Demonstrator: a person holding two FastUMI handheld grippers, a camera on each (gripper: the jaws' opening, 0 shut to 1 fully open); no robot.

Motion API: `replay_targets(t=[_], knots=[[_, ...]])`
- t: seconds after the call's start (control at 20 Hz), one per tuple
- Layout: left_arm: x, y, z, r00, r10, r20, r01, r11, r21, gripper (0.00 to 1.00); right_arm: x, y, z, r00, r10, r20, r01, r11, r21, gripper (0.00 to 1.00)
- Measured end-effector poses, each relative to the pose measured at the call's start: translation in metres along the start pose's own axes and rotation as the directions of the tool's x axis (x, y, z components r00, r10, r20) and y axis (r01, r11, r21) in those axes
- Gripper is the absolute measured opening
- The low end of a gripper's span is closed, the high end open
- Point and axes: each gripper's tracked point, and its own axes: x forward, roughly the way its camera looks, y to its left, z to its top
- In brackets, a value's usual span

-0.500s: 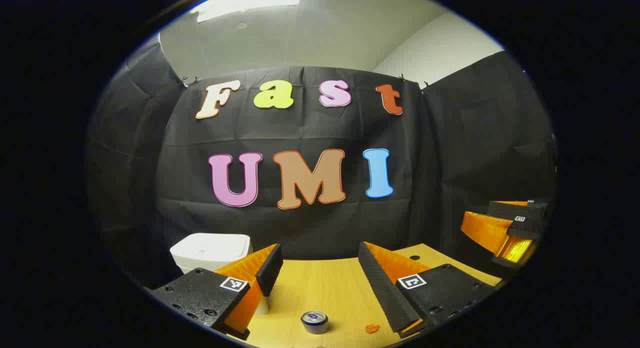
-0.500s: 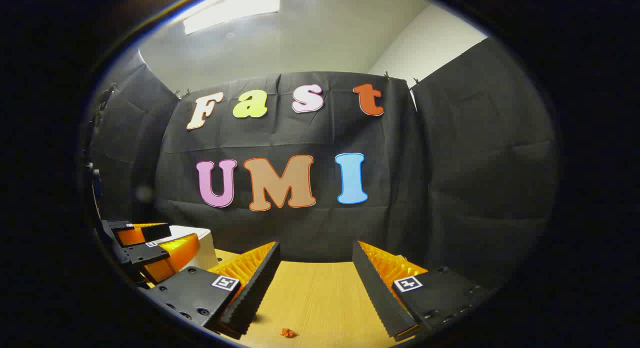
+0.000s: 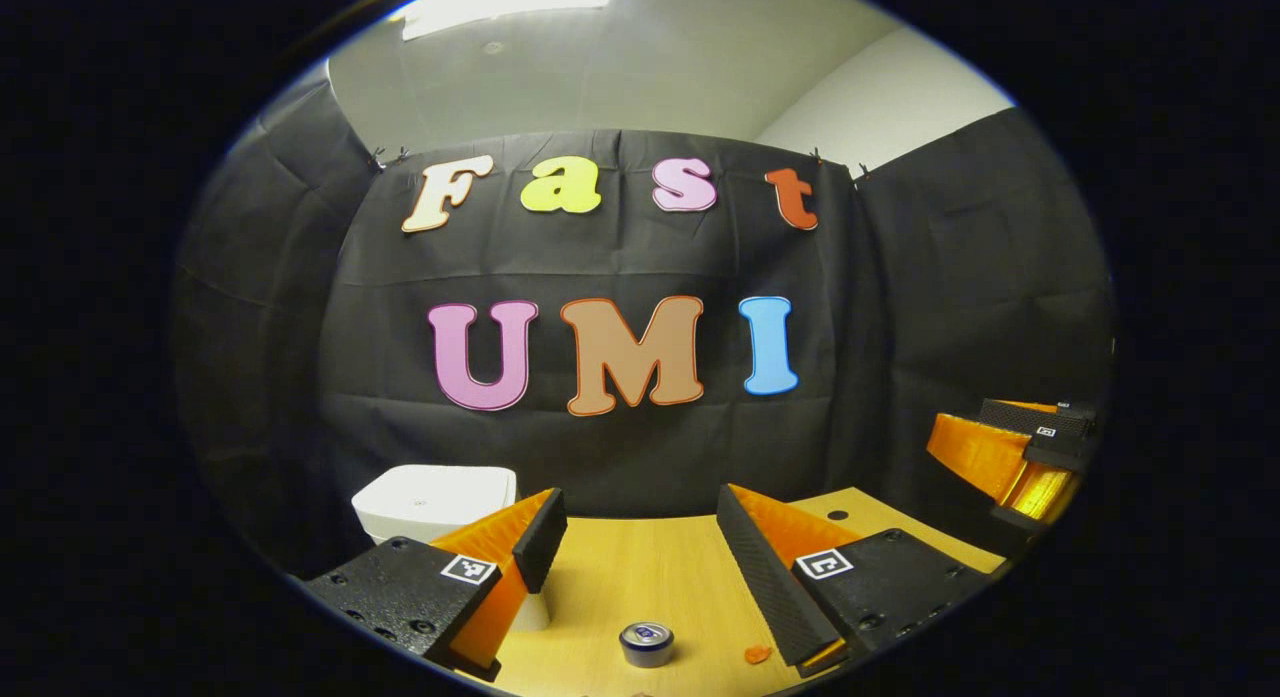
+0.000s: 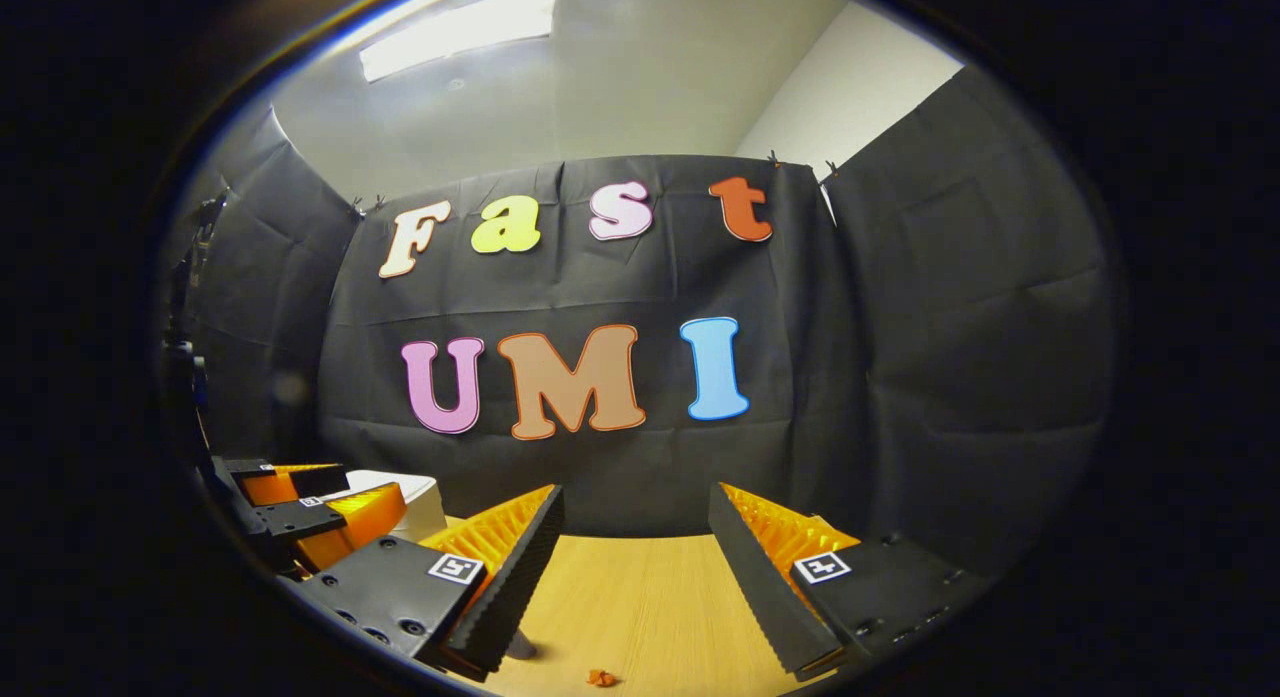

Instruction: Press the lid of the desktop garbage bin to open it, pick up the crumpled paper on the desktop and throw it into the bin, then pick up the pop can on the desktop and drop it into the bin, and finally close the garbage bin lid.

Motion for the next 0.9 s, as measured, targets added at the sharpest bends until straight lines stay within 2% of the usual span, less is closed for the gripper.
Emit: replay_targets(t=[0.25,0.45,0.5,0.55,0.9], knots=[[0.008,0.028,0.0,0.999,0.035,-0.003,-0.035,0.999,-0.003,0.92,0.01,0.018,0.006,1.0,0.009,0.014,-0.009,1.0,-0.01,0.96],[0.013,0.033,-0.001,1.0,0.025,-0.011,-0.025,1.0,0.011,0.92,0.017,0.027,0.002,1.0,0.013,0.01,-0.012,1.0,-0.012,0.96],[0.013,0.033,-0.001,1.0,0.021,-0.01,-0.021,1.0,0.012,0.96,0.019,0.029,0.0,1.0,0.012,0.005,-0.012,1.0,-0.009,0.97],[0.013,0.033,-0.001,1.0,0.017,-0.01,-0.016,1.0,0.014,0.92,0.02,0.03,-0.001,1.0,0.013,0.001,-0.013,1.0,-0.005,0.96],[0.017,0.041,0.003,1.0,0.029,0.007,-0.029,0.999,0.019,0.92,0.022,0.04,-0.005,0.999,0.031,-0.009,-0.031,0.999,-0.012,0.97]])
